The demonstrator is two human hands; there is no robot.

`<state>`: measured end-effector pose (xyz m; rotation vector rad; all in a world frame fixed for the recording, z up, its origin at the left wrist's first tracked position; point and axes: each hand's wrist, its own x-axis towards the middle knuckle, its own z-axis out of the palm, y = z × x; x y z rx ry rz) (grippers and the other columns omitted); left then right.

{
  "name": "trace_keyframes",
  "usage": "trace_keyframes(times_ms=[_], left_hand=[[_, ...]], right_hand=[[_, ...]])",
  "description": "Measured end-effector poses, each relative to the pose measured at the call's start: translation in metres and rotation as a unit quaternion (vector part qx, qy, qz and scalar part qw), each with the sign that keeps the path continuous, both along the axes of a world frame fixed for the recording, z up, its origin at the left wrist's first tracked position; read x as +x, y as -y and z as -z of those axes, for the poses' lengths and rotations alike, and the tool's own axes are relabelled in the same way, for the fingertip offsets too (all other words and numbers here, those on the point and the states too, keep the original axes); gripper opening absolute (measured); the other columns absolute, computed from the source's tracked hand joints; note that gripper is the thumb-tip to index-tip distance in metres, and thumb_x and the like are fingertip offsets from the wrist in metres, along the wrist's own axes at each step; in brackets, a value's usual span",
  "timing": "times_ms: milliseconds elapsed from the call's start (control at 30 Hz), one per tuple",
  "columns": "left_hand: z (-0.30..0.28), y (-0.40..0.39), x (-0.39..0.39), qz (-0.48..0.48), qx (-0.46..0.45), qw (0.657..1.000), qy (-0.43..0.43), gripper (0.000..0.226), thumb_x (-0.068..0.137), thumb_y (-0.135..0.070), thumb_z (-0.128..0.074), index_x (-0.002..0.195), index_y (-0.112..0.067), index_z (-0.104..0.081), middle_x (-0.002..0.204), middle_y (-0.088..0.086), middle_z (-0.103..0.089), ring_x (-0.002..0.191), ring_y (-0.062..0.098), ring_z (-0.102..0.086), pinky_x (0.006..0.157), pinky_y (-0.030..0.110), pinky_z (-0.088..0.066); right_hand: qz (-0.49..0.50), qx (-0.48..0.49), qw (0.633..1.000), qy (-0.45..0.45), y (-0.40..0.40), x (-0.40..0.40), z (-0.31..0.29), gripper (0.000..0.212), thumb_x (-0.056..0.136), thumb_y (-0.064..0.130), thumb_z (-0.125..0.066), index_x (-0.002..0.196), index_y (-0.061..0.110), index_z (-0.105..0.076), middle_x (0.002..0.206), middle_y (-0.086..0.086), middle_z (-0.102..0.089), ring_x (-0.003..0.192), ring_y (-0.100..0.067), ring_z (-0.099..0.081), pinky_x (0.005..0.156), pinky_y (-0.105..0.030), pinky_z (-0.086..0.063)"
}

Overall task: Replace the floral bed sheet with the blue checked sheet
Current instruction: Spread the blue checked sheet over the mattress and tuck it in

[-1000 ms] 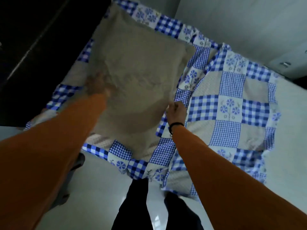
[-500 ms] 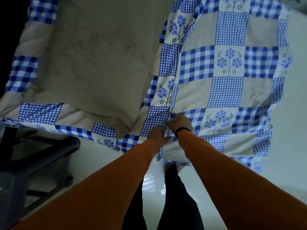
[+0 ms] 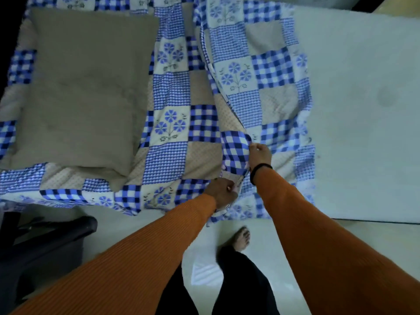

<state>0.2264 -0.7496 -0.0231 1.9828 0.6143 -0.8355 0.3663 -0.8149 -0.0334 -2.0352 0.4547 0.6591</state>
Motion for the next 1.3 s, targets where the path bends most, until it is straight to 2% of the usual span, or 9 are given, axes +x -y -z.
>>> trace_keyframes(times_ms=[167,367,567,633,700,767,900,1033,1300], left_hand=[[-0.018,0.101,0.039,-0.027,0.029,0.995,0.091,0.043,0.092,-0.036,-0.059,0.057,-0.023,-0.038,0.062,-0.001,-0.043,0.057,0.018,-0.043,0.060,0.029,-0.031],[-0.028,0.186,0.102,-0.132,-0.036,0.976,0.169,0.037,0.103,-0.042,-0.046,0.084,-0.011,-0.055,0.076,0.007,-0.057,0.073,0.030,-0.056,0.064,0.034,-0.035],[-0.016,0.242,0.168,-0.089,-0.053,0.989,0.102,0.046,0.095,-0.060,-0.055,0.073,-0.019,-0.052,0.073,-0.001,-0.055,0.076,0.023,-0.055,0.069,0.031,-0.036],[-0.008,0.258,0.189,-0.040,-0.046,0.996,0.069,0.051,0.094,-0.060,-0.057,0.104,-0.011,-0.064,0.101,0.007,-0.063,0.100,0.028,-0.060,0.079,0.031,-0.040],[0.001,0.275,0.205,-0.024,-0.030,0.998,0.040,0.067,0.094,-0.060,-0.057,0.137,-0.009,-0.056,0.134,0.010,-0.060,0.123,0.031,-0.055,0.094,0.032,-0.042],[0.014,0.293,0.219,-0.007,-0.018,1.000,0.008,0.076,0.090,-0.064,-0.058,0.145,-0.012,-0.049,0.146,0.009,-0.053,0.130,0.030,-0.052,0.102,0.033,-0.042],[0.030,0.333,0.251,0.030,0.006,0.999,-0.027,0.089,0.081,-0.079,-0.049,0.146,-0.018,-0.048,0.145,0.009,-0.055,0.127,0.032,-0.054,0.105,0.038,-0.047],[0.045,0.388,0.277,0.012,0.015,0.999,-0.036,0.100,0.069,-0.087,-0.037,0.143,-0.021,-0.050,0.142,0.008,-0.057,0.126,0.034,-0.056,0.104,0.042,-0.048],[0.040,0.516,0.331,-0.041,0.057,0.996,-0.061,0.062,0.097,-0.063,-0.045,0.131,-0.014,-0.060,0.128,0.012,-0.063,0.116,0.033,-0.059,0.095,0.040,-0.050]], right_hand=[[-0.039,-0.048,0.997,0.052,0.094,0.082,-0.036,0.036,0.104,0.019,-0.050,0.117,-0.012,-0.065,0.113,-0.024,-0.066,0.103,-0.034,-0.060,0.065,-0.019,-0.029],[-0.071,-0.070,0.990,0.102,0.178,0.171,-0.048,0.025,0.098,0.017,-0.060,0.110,-0.002,-0.070,0.105,-0.008,-0.067,0.092,-0.019,-0.057,0.065,-0.017,-0.035],[-0.072,-0.102,0.986,0.114,0.237,0.241,-0.029,0.021,0.098,0.019,-0.059,0.108,0.005,-0.071,0.114,-0.009,-0.070,0.091,-0.016,-0.055,0.075,-0.021,-0.039],[-0.074,-0.106,0.985,0.115,0.258,0.260,-0.022,0.020,0.098,0.019,-0.058,0.107,0.006,-0.070,0.115,-0.010,-0.070,0.096,-0.021,-0.060,0.078,-0.022,-0.040],[-0.079,-0.118,0.984,0.110,0.281,0.272,-0.015,0.019,0.098,0.020,-0.059,0.105,0.008,-0.070,0.116,-0.011,-0.070,0.105,-0.026,-0.063,0.079,-0.022,-0.040],[-0.073,-0.117,0.984,0.109,0.307,0.286,-0.006,0.018,0.098,0.022,-0.059,0.104,0.009,-0.071,0.116,-0.011,-0.070,0.104,-0.026,-0.063,0.080,-0.023,-0.041],[-0.057,-0.124,0.985,0.106,0.358,0.312,0.006,0.021,0.100,0.023,-0.057,0.107,0.009,-0.069,0.101,-0.004,-0.066,0.085,-0.018,-0.055,0.072,-0.022,-0.038],[-0.067,-0.137,0.982,0.114,0.409,0.339,0.016,0.021,0.100,0.023,-0.056,0.108,0.008,-0.070,0.100,-0.004,-0.067,0.084,-0.017,-0.053,0.073,-0.022,-0.038],[-0.118,-0.123,0.979,0.111,0.513,0.400,0.040,0.021,0.099,0.023,-0.055,0.104,0.010,-0.070,0.097,-0.001,-0.065,0.084,-0.018,-0.056,0.073,-0.023,-0.040]])
